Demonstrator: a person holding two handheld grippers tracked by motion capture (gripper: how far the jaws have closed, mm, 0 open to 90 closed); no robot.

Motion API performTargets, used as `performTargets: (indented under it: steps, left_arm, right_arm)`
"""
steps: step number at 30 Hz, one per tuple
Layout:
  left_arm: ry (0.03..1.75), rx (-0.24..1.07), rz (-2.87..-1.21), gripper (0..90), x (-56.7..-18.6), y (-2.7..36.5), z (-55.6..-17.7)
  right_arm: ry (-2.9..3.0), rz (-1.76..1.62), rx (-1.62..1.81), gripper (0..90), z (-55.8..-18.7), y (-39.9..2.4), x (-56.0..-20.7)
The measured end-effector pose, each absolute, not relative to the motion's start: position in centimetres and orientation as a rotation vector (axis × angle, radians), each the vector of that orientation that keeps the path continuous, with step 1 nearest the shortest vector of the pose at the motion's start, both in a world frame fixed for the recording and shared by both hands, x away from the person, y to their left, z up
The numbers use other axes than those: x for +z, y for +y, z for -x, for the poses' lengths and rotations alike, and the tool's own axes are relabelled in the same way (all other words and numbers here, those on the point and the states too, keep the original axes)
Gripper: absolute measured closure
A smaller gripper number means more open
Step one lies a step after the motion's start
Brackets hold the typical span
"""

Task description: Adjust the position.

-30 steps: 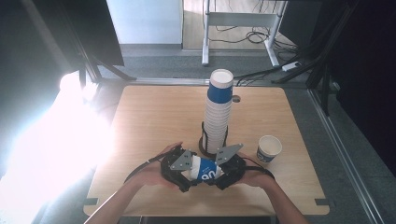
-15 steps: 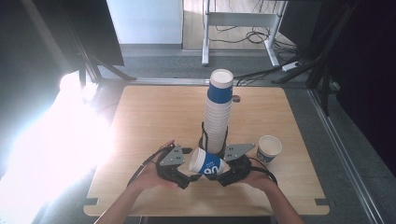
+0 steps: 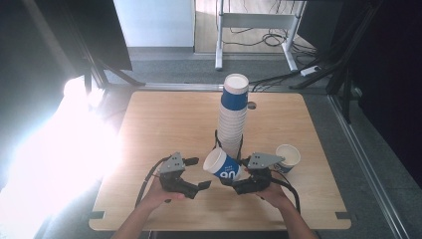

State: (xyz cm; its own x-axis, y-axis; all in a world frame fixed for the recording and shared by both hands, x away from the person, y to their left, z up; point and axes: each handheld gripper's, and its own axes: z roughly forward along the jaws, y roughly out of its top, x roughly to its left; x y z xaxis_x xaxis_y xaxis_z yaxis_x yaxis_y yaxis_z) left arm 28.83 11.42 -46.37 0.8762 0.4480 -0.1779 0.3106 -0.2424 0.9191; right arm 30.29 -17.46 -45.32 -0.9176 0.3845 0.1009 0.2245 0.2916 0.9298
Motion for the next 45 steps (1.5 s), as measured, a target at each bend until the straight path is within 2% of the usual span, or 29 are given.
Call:
performTargets:
  steps: [10, 25, 32, 39, 45]
  left_arm:
    - [0.633, 0.042, -1.719, 7.0, -46.8, 10.8, -29.0]
    - [0.652, -0.032, -1.664, 6.3, -46.3, 8.8, -30.0]
    - [0.657, -0.025, -1.67, 6.6, -46.1, 8.2, -30.3]
    - [0.646, -0.022, -1.691, 8.8, -46.1, 8.2, -30.4]
    - [0.63, -0.025, -1.676, 14.4, -46.0, 8.4, -30.3]
  right_arm:
    - [2.359, -0.616, 1.74, 26.5, -30.0, -17.7, -46.2]
    - [2.361, -0.604, 1.745, 26.5, -29.8, -17.1, -46.6]
    - [2.374, -0.59, 1.735, 26.5, -29.7, -16.7, -46.8]
    - [2.385, -0.587, 1.723, 26.4, -29.7, -16.7, -47.0]
    - [2.421, -0.579, 1.69, 25.6, -29.8, -16.5, -47.3]
